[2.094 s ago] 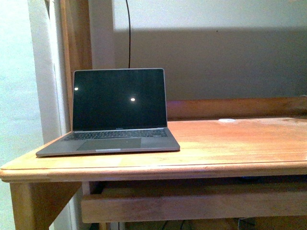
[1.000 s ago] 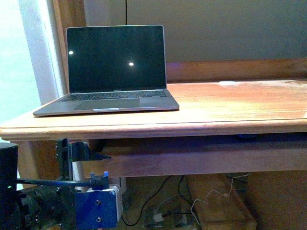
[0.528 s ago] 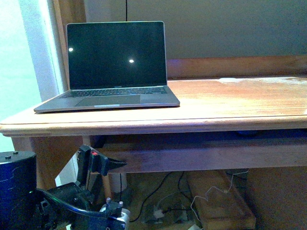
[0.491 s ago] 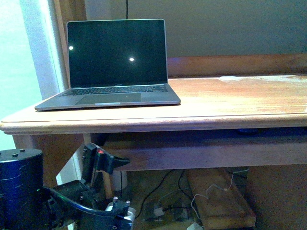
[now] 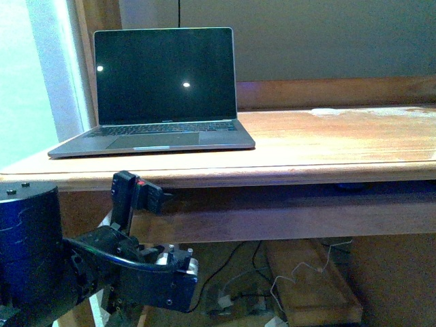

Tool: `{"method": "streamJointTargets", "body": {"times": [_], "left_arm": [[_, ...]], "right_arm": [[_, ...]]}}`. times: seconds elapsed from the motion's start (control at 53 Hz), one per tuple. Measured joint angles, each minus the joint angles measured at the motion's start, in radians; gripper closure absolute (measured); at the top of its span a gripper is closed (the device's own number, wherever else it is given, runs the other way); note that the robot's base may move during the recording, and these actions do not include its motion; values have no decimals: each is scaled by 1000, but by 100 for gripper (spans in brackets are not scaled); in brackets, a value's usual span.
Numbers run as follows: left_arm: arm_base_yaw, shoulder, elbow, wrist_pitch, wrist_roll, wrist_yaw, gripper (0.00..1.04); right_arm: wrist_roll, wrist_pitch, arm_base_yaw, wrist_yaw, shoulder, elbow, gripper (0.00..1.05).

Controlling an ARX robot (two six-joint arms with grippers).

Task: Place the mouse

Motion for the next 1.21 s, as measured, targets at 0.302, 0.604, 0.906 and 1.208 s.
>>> {"method": "streamJointTargets", "body": {"times": [0.302,0.604,0.906,1.208], "left_arm": [[38,1,-6,2,-24,17,8],[67,84,4,96,-115,88,8],[69,142,40,124,-288,84,8],[90,74,55,-114,-396,7,8]], "right_arm": [[0,0,0,0,0,0,7],[0,0,0,0,0,0,7],[0,0,0,0,0,0,7],[0,0,0,0,0,0,7]]}}
